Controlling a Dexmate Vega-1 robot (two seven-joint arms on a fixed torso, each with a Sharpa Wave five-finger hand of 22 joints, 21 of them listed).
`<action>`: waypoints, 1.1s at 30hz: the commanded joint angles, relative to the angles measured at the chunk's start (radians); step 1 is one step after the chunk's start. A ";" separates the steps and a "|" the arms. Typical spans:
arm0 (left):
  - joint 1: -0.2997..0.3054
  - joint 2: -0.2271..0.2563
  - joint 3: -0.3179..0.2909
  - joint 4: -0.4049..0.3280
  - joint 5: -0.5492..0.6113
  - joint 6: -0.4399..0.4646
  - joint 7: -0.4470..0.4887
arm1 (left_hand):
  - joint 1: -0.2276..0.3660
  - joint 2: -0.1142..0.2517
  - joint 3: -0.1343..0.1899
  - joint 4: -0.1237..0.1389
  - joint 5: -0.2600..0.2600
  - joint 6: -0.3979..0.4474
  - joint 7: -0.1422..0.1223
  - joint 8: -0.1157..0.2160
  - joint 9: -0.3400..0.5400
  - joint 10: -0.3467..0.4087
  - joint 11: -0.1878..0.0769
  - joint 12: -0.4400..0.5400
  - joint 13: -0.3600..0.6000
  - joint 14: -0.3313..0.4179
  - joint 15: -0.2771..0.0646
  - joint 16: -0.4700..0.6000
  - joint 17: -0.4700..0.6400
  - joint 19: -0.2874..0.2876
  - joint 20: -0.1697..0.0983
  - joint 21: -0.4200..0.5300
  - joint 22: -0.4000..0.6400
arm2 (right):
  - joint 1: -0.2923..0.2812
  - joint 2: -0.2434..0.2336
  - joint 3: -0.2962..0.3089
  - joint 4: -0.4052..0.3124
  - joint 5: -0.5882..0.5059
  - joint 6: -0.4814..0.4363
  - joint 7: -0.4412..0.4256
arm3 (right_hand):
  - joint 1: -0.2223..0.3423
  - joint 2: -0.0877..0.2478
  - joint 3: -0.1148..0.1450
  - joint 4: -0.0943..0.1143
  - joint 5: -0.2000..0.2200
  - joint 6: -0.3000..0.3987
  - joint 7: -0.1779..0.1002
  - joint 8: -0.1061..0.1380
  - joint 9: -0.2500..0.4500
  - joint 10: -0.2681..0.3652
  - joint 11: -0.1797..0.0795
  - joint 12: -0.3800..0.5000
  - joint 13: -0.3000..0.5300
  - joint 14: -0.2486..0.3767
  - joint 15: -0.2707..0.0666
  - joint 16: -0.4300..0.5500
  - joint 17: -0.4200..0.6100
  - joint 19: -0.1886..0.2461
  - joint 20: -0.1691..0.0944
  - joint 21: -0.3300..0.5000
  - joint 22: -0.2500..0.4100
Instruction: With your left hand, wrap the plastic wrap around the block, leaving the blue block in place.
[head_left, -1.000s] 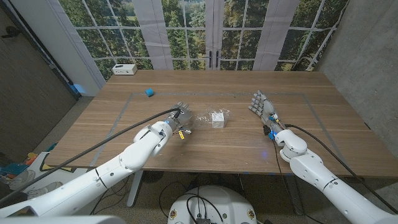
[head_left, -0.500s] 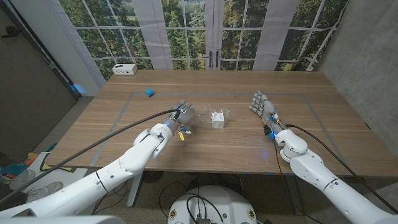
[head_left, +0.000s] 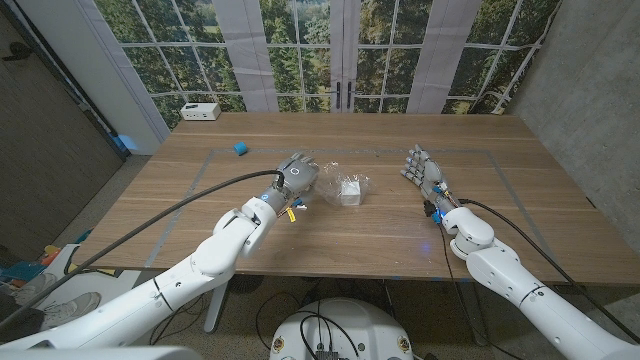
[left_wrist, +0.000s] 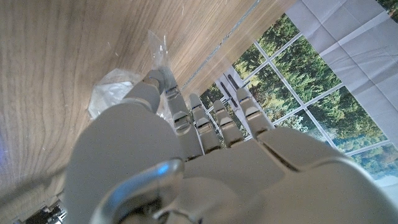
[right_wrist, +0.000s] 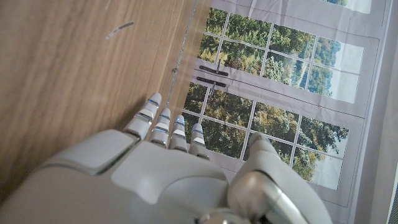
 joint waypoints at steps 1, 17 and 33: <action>-0.019 -0.032 0.005 0.024 -0.115 -0.031 0.159 | 0.015 -0.002 -0.006 0.002 0.006 0.001 0.001 0.013 0.039 0.018 -0.002 0.005 0.004 0.013 -0.033 0.006 0.002 0.012 0.001 0.009 0.004 | 0.001 0.001 -0.001 0.000 0.002 -0.007 -0.003 | -0.003 -0.008 0.002 0.006 0.002 -0.002 -0.002 -0.002 0.002 -0.003 -0.002 -0.002 0.005 0.003 0.001 -0.001 0.002 0.006 -0.002 0.003 0.004; -0.063 -0.059 0.048 0.054 -0.136 -0.040 0.209 | 0.020 -0.007 -0.028 0.008 0.003 0.007 -0.002 0.035 0.058 0.034 -0.003 0.005 0.012 0.026 -0.038 0.007 0.004 0.014 0.001 0.012 0.006 | 0.007 0.002 -0.002 0.010 0.004 -0.006 0.005 | -0.004 -0.008 0.002 0.007 0.002 -0.002 -0.002 -0.002 0.002 -0.002 0.000 -0.001 0.005 0.003 0.001 -0.002 0.003 0.005 -0.002 0.003 0.004; -0.114 -0.133 0.107 0.133 -0.205 -0.061 0.271 | 0.025 -0.004 -0.048 0.012 0.001 -0.031 -0.004 0.036 0.069 0.028 0.009 -0.003 0.018 0.039 -0.037 0.008 0.006 0.017 0.006 0.015 0.007 | -0.004 -0.002 0.004 0.005 0.013 -0.005 0.007 | -0.004 -0.009 0.001 0.007 0.002 -0.001 -0.002 -0.001 0.002 -0.002 -0.001 -0.001 0.005 0.004 0.002 -0.002 0.002 0.006 -0.003 0.002 0.004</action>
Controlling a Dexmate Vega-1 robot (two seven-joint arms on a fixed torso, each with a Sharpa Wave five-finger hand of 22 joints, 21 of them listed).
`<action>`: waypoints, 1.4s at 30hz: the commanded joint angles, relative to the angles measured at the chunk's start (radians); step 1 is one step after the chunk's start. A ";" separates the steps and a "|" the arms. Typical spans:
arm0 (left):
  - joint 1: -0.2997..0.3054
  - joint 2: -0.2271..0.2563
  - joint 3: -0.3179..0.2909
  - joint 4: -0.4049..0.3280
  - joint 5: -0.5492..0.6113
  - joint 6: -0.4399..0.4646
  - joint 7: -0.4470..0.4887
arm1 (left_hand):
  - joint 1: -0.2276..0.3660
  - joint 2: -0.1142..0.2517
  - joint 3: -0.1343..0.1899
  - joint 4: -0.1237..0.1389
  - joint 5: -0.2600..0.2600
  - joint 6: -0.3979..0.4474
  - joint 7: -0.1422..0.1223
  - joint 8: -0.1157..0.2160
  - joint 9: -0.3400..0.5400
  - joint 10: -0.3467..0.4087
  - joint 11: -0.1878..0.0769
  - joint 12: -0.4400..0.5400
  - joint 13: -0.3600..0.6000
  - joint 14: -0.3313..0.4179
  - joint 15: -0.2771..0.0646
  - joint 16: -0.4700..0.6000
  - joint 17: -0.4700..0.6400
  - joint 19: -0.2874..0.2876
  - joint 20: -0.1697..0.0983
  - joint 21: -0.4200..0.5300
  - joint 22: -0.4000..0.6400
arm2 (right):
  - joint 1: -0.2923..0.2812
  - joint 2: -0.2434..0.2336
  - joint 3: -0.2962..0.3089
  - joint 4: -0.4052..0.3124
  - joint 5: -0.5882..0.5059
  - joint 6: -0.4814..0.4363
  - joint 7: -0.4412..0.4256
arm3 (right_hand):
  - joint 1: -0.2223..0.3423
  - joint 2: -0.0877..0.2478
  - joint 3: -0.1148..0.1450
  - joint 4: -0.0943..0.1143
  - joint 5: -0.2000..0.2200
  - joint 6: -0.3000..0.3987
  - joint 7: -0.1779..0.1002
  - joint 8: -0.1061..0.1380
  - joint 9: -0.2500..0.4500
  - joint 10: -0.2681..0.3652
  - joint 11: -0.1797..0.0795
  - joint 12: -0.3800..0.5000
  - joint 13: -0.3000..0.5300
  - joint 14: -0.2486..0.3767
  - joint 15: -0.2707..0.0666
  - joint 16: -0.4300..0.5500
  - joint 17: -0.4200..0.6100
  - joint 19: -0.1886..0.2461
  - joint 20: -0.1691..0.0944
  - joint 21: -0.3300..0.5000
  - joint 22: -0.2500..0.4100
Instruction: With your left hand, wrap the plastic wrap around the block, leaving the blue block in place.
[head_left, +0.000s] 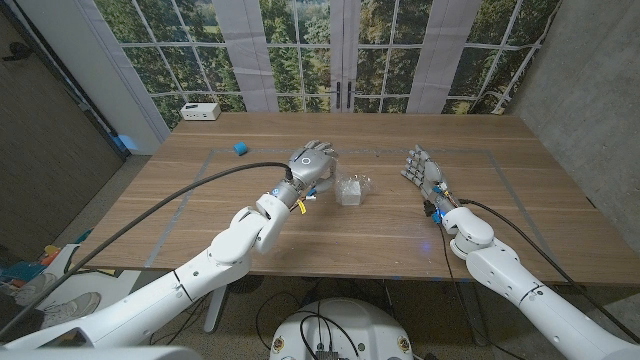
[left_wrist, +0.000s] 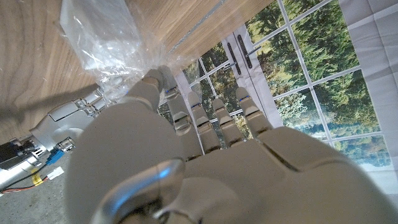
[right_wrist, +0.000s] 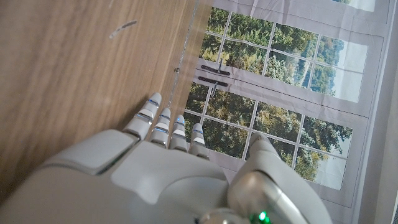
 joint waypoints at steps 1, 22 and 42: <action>-0.039 -0.049 0.043 0.047 -0.068 -0.028 0.033 | 0.012 0.001 -0.008 0.001 0.002 -0.036 -0.004 -0.005 0.068 -0.001 0.009 -0.004 0.004 0.012 -0.038 0.008 0.002 0.008 -0.001 0.008 0.003 | -0.008 -0.004 0.004 -0.003 0.006 0.003 0.003 | -0.004 -0.009 0.001 0.007 0.001 -0.001 -0.003 -0.001 0.002 -0.002 -0.001 -0.001 0.004 0.004 0.002 -0.002 0.002 0.005 -0.004 0.002 0.004; -0.055 -0.084 0.107 0.119 -0.067 -0.028 0.123 | -0.034 0.009 -0.083 0.018 0.000 -0.376 -0.025 -0.204 -0.005 -0.049 0.040 -0.029 0.021 0.016 -0.021 -0.010 -0.001 -0.003 0.008 0.008 0.004 | -0.028 -0.007 0.017 -0.004 0.014 0.019 0.004 | -0.004 -0.010 0.001 0.007 0.002 0.001 -0.002 -0.001 0.001 -0.001 -0.002 -0.001 0.004 0.007 0.003 -0.001 0.002 0.006 -0.001 0.002 0.004; 0.011 -0.066 0.044 0.090 -0.188 -0.108 0.404 | -0.187 0.064 -0.131 0.095 -0.002 -0.639 0.004 -0.367 -0.072 -0.200 0.123 -0.087 0.010 -0.030 0.026 -0.023 0.011 -0.013 0.003 0.008 0.005 | -0.030 -0.008 0.017 -0.004 0.013 0.023 0.007 | -0.003 -0.009 0.001 0.007 0.002 0.001 -0.002 -0.001 0.001 -0.002 -0.002 -0.002 0.004 0.005 0.002 -0.002 0.002 0.007 -0.001 0.002 0.004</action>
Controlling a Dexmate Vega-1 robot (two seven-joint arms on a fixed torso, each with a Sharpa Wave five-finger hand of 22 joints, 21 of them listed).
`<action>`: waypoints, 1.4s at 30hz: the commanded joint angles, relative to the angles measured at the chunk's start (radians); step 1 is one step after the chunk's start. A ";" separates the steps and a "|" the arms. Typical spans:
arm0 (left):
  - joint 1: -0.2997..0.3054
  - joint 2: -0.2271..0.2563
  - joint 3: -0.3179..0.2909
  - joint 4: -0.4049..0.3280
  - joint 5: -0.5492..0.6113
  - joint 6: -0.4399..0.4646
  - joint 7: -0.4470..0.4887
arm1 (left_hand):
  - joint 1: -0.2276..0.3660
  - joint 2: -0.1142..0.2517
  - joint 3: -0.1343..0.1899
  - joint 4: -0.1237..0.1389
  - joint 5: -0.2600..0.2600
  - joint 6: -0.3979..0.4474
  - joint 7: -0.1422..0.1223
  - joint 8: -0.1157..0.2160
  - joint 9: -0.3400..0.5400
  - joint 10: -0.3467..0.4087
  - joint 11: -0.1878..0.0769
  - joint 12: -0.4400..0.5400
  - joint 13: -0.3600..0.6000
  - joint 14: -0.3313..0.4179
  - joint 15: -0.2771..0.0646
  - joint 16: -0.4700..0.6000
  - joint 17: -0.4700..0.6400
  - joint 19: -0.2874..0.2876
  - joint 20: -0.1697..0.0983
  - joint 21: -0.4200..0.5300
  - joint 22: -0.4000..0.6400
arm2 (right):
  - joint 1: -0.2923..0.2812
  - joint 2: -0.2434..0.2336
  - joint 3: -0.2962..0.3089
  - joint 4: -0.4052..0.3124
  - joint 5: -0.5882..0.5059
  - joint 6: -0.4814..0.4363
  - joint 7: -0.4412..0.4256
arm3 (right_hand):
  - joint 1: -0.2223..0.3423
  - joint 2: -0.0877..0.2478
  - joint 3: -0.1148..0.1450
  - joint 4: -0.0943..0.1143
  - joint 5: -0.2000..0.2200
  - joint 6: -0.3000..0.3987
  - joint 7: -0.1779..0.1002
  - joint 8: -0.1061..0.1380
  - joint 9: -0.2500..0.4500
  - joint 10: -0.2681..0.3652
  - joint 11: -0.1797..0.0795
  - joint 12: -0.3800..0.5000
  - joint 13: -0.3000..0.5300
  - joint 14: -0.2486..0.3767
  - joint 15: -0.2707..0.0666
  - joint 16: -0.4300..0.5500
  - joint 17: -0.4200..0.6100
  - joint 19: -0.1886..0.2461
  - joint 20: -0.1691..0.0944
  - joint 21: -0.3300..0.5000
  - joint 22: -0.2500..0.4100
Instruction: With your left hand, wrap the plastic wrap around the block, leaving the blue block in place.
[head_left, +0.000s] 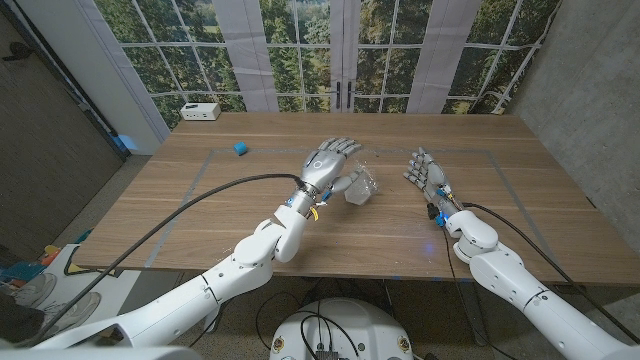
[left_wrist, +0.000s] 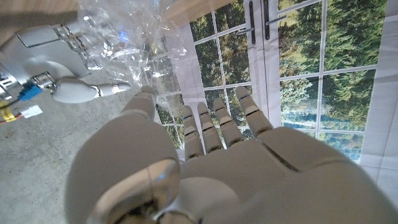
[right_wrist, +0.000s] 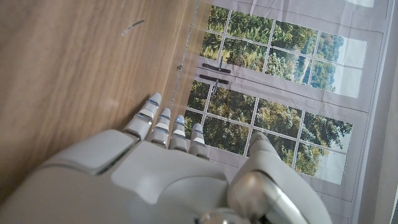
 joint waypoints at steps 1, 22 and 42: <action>0.033 0.050 -0.019 -0.048 -0.025 -0.020 0.018 | -0.014 0.002 0.000 0.007 0.003 -0.006 0.000 -0.003 -0.001 0.004 0.001 0.001 -0.001 -0.004 0.004 0.001 0.001 -0.006 0.002 0.000 0.005 | -0.004 0.000 0.002 -0.001 0.001 0.004 -0.001 | -0.003 -0.009 0.001 0.007 0.002 0.002 -0.002 -0.001 0.004 -0.002 -0.002 -0.002 0.004 0.005 0.002 -0.002 0.002 0.007 -0.001 0.002 0.004; 0.201 0.078 -0.102 -0.210 0.018 0.188 -0.015 | -0.055 -0.031 -0.013 -0.020 0.006 0.029 0.005 0.019 -0.018 0.040 -0.023 0.023 -0.008 0.011 -0.008 0.008 -0.004 -0.005 -0.009 0.003 0.007 | -0.027 -0.009 0.007 -0.028 -0.003 0.013 -0.005 | -0.001 -0.008 0.002 0.007 0.002 0.001 -0.001 -0.001 0.004 -0.001 0.000 -0.001 0.004 0.007 0.001 -0.002 0.002 0.008 -0.001 0.002 0.004; 0.287 0.146 -0.109 -0.462 0.440 0.478 -0.614 | -0.154 -0.095 -0.073 -0.018 -0.017 0.091 0.045 0.043 0.017 -0.065 0.019 0.004 0.006 -0.128 0.095 -0.013 -0.002 -0.090 0.044 -0.032 0.006 | -0.048 -0.018 0.003 -0.063 -0.018 0.014 -0.018 | -0.001 -0.007 0.002 0.007 0.003 0.001 -0.001 -0.001 0.004 -0.001 0.000 -0.001 0.004 0.009 0.002 -0.001 0.001 0.009 -0.001 0.002 0.004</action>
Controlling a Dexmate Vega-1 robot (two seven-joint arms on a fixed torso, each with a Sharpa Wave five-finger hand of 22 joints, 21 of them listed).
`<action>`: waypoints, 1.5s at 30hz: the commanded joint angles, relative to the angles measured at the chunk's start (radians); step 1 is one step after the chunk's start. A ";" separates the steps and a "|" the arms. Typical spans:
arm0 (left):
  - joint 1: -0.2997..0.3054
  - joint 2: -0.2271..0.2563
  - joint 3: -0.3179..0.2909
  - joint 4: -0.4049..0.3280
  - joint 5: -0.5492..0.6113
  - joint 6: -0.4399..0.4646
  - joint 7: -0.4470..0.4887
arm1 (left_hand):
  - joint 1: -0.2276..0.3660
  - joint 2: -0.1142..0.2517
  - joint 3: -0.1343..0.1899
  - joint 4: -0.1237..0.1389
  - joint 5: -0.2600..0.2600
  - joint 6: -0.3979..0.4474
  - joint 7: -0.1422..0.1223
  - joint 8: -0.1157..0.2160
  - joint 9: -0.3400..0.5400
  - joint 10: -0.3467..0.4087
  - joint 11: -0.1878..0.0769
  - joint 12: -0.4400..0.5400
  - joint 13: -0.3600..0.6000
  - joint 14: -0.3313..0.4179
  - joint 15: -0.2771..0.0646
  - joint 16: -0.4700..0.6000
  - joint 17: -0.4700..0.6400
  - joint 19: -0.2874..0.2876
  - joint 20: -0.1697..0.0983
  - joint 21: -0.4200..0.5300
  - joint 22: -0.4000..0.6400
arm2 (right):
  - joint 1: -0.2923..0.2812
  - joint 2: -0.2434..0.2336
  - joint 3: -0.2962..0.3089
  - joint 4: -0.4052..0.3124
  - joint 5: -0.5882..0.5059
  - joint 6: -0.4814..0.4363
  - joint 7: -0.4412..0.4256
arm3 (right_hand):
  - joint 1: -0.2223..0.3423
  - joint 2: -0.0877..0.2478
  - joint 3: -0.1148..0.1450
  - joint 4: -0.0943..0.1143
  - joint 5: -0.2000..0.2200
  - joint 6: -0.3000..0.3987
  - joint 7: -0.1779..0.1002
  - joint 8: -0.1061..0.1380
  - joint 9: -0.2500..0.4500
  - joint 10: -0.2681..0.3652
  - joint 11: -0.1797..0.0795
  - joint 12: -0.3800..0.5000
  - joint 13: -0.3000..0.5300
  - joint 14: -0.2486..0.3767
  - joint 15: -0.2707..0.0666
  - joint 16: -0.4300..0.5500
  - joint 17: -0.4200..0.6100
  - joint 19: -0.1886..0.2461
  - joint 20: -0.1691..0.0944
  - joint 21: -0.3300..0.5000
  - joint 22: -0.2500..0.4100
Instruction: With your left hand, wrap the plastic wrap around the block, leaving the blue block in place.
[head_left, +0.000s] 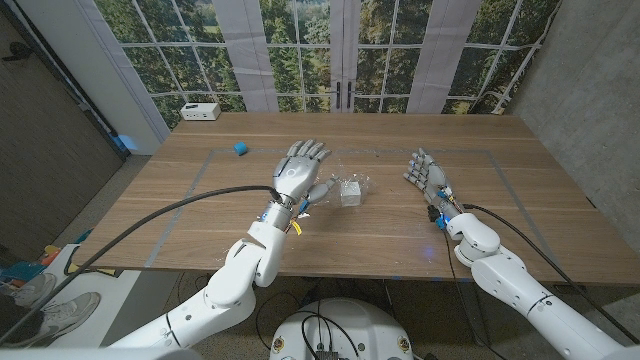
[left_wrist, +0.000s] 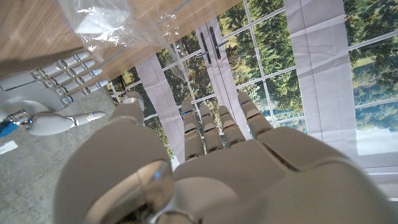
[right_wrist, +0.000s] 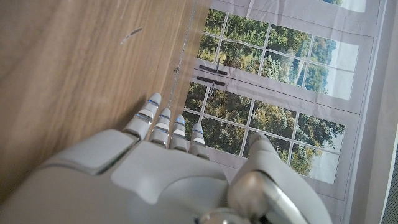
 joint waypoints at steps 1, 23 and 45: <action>0.055 0.014 -0.025 -0.128 0.219 0.111 -0.353 | -0.028 -0.015 -0.018 0.001 -0.007 -0.018 0.012 -0.005 0.009 -0.025 0.010 -0.005 0.004 -0.024 0.019 0.000 0.003 -0.021 0.010 -0.010 0.001 | -0.016 -0.004 -0.002 -0.024 -0.008 0.004 -0.011 | -0.001 -0.007 0.002 0.007 0.003 0.001 -0.001 -0.001 0.003 -0.001 -0.001 -0.001 0.004 0.009 0.002 -0.001 0.001 0.008 -0.001 0.002 0.004; 0.061 -0.063 -0.134 -0.147 0.504 -0.035 -0.861 | -0.059 -0.030 -0.040 -0.009 -0.002 0.053 0.057 0.035 0.036 -0.046 0.039 0.014 0.012 -0.068 0.050 0.013 0.001 -0.048 0.020 -0.024 0.001 | 0.004 0.006 -0.016 -0.020 -0.023 -0.004 -0.015 | -0.001 -0.009 0.002 0.008 0.003 0.002 -0.002 -0.001 0.003 0.001 -0.001 -0.001 0.004 0.010 0.000 -0.001 0.001 0.010 -0.001 0.002 0.004; -0.035 -0.092 -0.093 0.018 0.447 -0.099 -0.826 | -0.017 -0.034 -0.029 -0.043 0.001 0.092 0.025 0.052 0.044 -0.019 0.016 0.029 0.011 -0.043 0.030 0.021 -0.001 -0.028 0.019 -0.019 -0.001 | 0.014 0.011 -0.013 0.001 -0.021 -0.008 -0.022 | -0.001 -0.010 0.001 0.008 0.003 0.001 -0.003 -0.001 0.003 0.002 -0.001 -0.001 0.004 0.011 0.000 -0.001 0.001 0.011 -0.001 0.003 0.004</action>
